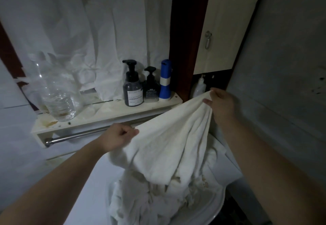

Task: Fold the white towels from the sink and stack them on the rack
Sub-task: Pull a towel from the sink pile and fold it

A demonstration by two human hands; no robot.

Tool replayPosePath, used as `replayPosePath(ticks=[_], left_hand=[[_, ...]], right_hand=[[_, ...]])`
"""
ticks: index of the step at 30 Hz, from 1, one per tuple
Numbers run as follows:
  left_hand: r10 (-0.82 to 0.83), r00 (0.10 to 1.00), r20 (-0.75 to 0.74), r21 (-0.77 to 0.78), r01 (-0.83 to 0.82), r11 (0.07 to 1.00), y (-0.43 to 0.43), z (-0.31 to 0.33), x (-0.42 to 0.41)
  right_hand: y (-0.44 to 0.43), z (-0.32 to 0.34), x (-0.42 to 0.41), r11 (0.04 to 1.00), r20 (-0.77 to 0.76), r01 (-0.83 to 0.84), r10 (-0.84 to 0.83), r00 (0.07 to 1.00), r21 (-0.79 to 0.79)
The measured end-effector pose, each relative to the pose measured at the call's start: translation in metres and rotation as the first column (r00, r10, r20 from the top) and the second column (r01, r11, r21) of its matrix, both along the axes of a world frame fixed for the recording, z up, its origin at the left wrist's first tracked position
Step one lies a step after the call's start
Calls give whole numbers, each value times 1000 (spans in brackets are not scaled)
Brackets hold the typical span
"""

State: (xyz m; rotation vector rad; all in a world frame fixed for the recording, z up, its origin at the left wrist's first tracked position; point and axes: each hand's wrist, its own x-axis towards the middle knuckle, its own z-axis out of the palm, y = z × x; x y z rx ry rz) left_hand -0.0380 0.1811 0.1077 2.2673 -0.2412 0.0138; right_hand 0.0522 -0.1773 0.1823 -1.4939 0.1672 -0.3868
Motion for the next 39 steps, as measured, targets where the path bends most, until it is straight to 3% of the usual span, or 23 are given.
replayPosePath(ticks=[2, 5, 7, 11, 14, 17, 20, 24, 27, 30, 33, 35, 39], left_hand=[[174, 983, 50, 34, -176, 984, -1, -6, 0], [492, 863, 110, -45, -491, 870, -15, -5, 6], [587, 805, 88, -87, -580, 810, -22, -2, 11], [569, 815, 112, 8, -573, 819, -24, -7, 14], [577, 816, 36, 13, -578, 816, -20, -14, 15], [590, 794, -145, -164, -608, 777, -18, -17, 15], [593, 783, -189, -308, -620, 721, -12, -17, 13], [470, 872, -134, -232, -489, 841, -7, -16, 6], [434, 886, -163, -252, -463, 850, -6, -15, 3], [454, 876, -163, -238, -481, 844, -9, -10, 2], [506, 860, -63, -190, -508, 840, -17, -3, 1], [517, 855, -22, -248, -506, 826, -27, 3, 3], [420, 907, 36, -299, -392, 870, -52, 20, 5]], right_hand=[[-6, -11, 4, 999, -8, 39, -39, 999, 5], [-4, -27, 8, 997, -23, 58, -59, 998, -54], [-3, -32, 11, 995, -27, 95, -96, 995, -35], [-5, -31, 16, 990, -24, 141, -141, 990, -1], [-6, -34, 17, 989, -2, 149, -149, 989, -19], [-9, -36, 17, 987, -7, 159, -159, 987, -28], [-9, -40, 15, 984, -13, 175, -175, 984, -13], [-8, -40, 12, 978, -31, 205, -206, 978, -21], [-8, -38, 8, 977, -62, 208, -210, 976, -35], [-5, -31, 2, 967, -116, 197, -217, 969, -162], [7, -13, -9, 975, -185, 61, -102, 977, -214], [24, -1, -23, 973, -246, -169, 127, 961, -157], [65, -3, -51, 786, -299, -559, 485, 822, -263]])
